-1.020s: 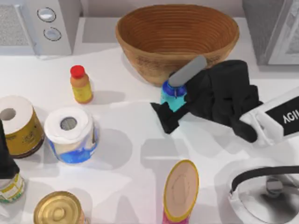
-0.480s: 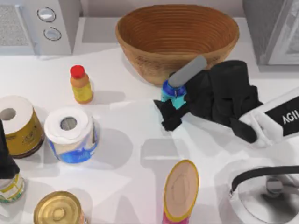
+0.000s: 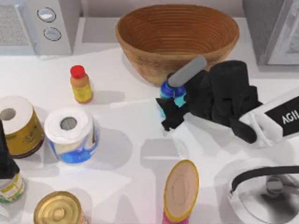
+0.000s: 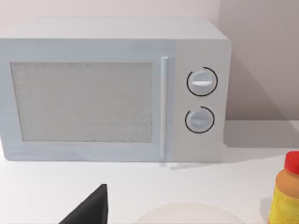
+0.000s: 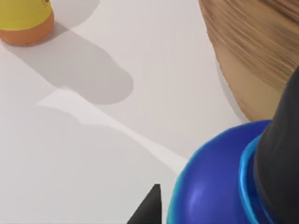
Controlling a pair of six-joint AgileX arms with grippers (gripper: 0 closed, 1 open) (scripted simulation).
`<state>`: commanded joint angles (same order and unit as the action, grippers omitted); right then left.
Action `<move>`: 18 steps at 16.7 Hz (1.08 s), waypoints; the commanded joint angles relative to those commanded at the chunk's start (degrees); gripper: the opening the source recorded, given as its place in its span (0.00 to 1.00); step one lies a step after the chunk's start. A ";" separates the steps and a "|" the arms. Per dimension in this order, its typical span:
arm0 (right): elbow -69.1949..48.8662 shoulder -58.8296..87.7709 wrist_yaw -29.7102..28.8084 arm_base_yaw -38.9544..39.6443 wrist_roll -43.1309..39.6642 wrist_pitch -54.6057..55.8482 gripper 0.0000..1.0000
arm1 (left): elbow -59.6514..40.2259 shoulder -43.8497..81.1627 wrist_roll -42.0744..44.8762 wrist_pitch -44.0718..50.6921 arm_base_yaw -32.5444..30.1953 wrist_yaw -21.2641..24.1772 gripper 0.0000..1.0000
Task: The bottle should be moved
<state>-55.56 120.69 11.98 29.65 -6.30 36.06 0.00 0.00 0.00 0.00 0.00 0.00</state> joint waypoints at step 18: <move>16.37 -19.19 -4.98 -17.82 3.07 -1.05 0.00 | 0.00 0.00 0.00 0.00 0.00 0.00 1.00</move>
<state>-39.18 101.51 7.00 11.83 -3.23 35.01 0.00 0.00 0.00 0.00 0.00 0.00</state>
